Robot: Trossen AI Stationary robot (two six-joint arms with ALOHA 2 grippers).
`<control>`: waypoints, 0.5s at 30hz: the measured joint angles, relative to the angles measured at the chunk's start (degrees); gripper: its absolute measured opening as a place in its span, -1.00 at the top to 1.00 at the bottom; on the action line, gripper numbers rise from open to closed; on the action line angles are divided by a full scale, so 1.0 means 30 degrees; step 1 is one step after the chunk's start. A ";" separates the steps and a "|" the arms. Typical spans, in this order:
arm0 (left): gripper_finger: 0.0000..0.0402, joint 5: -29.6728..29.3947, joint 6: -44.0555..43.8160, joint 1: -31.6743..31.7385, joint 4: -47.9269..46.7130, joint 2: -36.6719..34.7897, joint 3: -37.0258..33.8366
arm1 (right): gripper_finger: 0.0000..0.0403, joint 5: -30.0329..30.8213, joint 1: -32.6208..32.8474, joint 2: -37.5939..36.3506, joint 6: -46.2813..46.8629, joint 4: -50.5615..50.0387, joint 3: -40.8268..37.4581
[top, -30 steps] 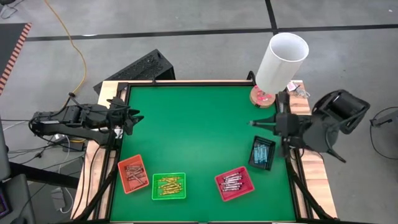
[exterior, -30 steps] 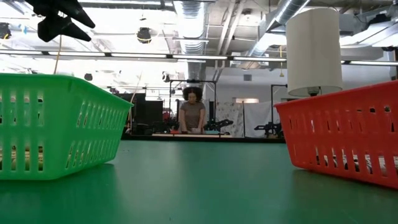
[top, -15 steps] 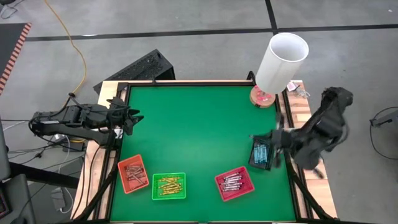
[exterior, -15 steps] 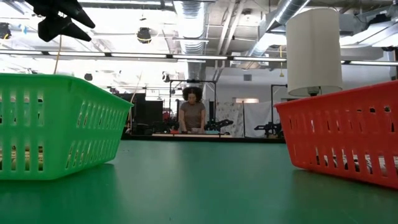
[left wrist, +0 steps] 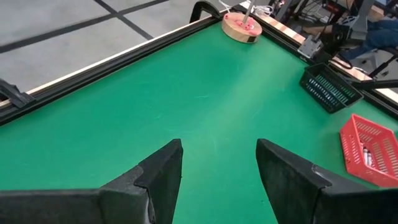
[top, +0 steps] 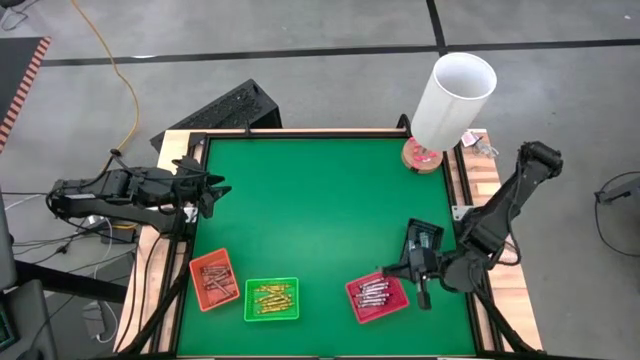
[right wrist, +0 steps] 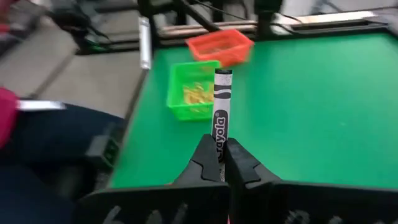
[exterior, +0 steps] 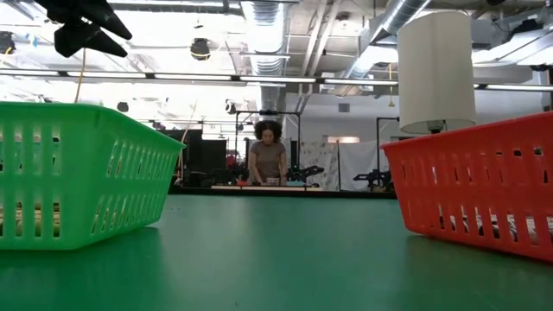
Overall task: Sort crayons
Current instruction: Put the black crayon into the red bin
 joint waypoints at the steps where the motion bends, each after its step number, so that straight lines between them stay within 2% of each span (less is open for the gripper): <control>1: 0.03 0.0000 0.0045 0.0000 0.0000 0.0000 0.0000 | 1.00 -0.0543 -0.0251 0.0096 -0.0279 0.1057 -0.0365; 4: 0.03 0.0007 0.0187 0.0001 0.0000 0.0000 0.0000 | 1.00 -0.2173 -0.1007 0.0546 -0.0373 0.2769 -0.1237; 10: 0.03 0.0032 0.0195 0.0004 0.0000 0.0000 0.0000 | 1.00 -0.4494 -0.2312 0.2764 -0.0223 0.3253 -0.1394; 15: 0.03 0.0051 0.0588 0.0000 0.0000 0.0007 0.0000 | 1.00 -0.7172 -0.3068 0.4601 0.0420 0.3499 -0.1394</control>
